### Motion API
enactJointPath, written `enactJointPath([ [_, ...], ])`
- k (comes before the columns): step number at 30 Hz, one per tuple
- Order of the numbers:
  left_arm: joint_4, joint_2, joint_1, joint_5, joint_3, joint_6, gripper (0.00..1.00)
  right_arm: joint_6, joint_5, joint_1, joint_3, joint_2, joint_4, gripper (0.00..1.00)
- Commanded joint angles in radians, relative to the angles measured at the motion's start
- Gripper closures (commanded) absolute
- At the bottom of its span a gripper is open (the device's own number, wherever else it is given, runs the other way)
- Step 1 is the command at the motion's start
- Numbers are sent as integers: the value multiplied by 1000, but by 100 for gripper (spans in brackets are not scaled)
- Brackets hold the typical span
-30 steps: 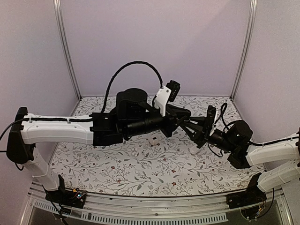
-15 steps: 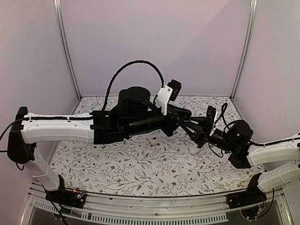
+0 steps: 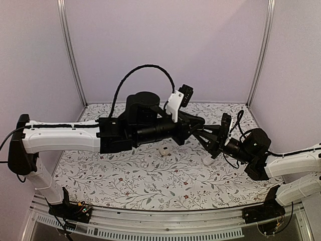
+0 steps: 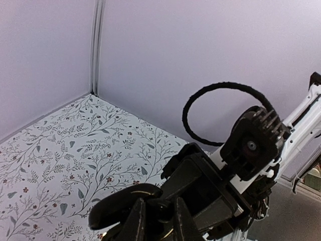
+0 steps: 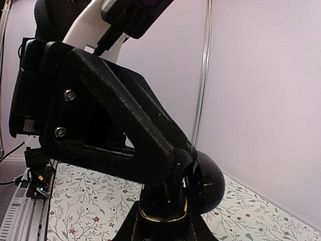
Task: Insert the wireless bluetooth earbuds into the charging case
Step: Insert the right earbud into the right side groove of the charging case.
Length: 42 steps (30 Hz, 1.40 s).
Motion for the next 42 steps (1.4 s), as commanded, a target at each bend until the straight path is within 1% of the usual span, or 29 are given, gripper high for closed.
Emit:
enactJointPath([
  [1, -44, -13, 23, -21, -43, -10, 87, 21, -32, 9, 24, -38, 119, 100],
  [9, -49, -3, 25, -9, -46, 8, 87, 99, -49, 7, 27, -26, 163, 100],
  [14, -70, 4, 26, -21, -35, 6, 87, 111, -61, 6, 26, -33, 169, 100],
  [21, -81, -14, 28, -61, -33, -16, 77, 88, -63, 7, 24, -34, 158, 100],
  [23, -80, -20, 29, -69, -33, -18, 76, 85, -65, 7, 24, -34, 154, 100],
  [28, -83, -14, 31, -75, -25, -18, 75, 84, -68, 6, 24, -26, 151, 100],
  [38, -84, -6, 31, -33, -10, 11, 74, 83, -67, 6, 24, -6, 149, 100],
  [42, -93, 2, 30, -13, 2, 34, 76, 84, -64, 7, 31, 8, 149, 100],
])
